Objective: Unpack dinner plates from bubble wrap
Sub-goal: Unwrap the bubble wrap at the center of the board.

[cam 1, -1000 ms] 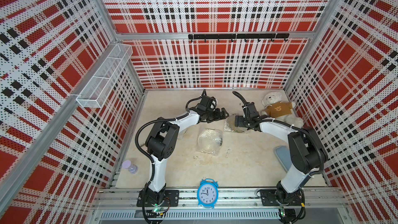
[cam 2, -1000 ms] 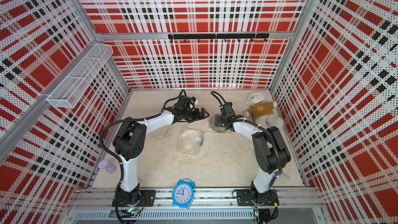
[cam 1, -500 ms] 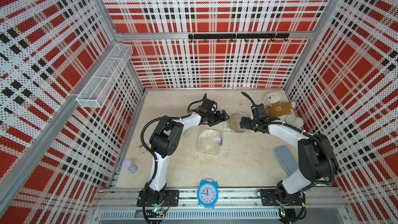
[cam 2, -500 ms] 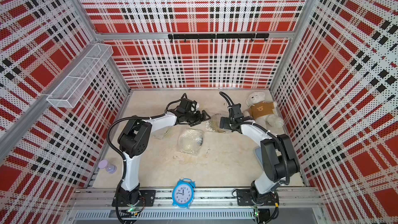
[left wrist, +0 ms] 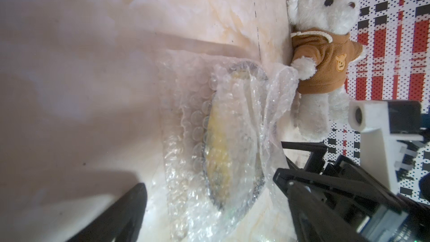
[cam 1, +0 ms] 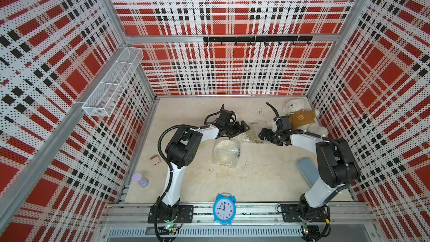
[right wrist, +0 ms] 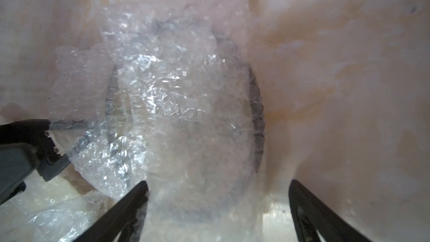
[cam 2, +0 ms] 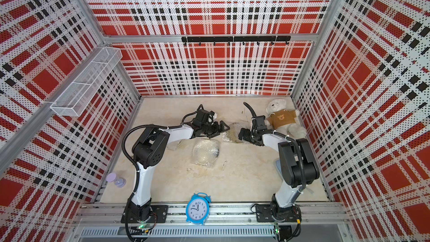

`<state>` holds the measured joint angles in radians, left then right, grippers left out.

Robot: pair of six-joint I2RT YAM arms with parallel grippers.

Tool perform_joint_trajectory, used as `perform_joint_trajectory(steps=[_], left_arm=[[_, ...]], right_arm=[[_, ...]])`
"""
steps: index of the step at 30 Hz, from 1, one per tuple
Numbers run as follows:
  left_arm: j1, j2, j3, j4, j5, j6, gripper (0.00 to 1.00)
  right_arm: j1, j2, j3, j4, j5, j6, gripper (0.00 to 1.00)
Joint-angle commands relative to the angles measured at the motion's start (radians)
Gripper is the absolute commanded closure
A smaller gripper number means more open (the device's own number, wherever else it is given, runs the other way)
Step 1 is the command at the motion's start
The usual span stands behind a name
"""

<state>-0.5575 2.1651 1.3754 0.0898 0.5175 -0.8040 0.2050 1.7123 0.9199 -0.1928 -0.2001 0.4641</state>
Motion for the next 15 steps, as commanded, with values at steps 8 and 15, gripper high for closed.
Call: perform_joint_trajectory(steps=[8, 15], left_arm=[[-0.005, 0.025, -0.058, 0.166, -0.003, -0.059, 0.05], [-0.015, 0.015, -0.03, -0.039, -0.081, 0.074, 0.17]], right_arm=[[-0.012, 0.045, 0.042, 0.124, -0.053, -0.006, 0.06], [-0.012, 0.04, 0.038, 0.115, -0.044, -0.008, 0.06]])
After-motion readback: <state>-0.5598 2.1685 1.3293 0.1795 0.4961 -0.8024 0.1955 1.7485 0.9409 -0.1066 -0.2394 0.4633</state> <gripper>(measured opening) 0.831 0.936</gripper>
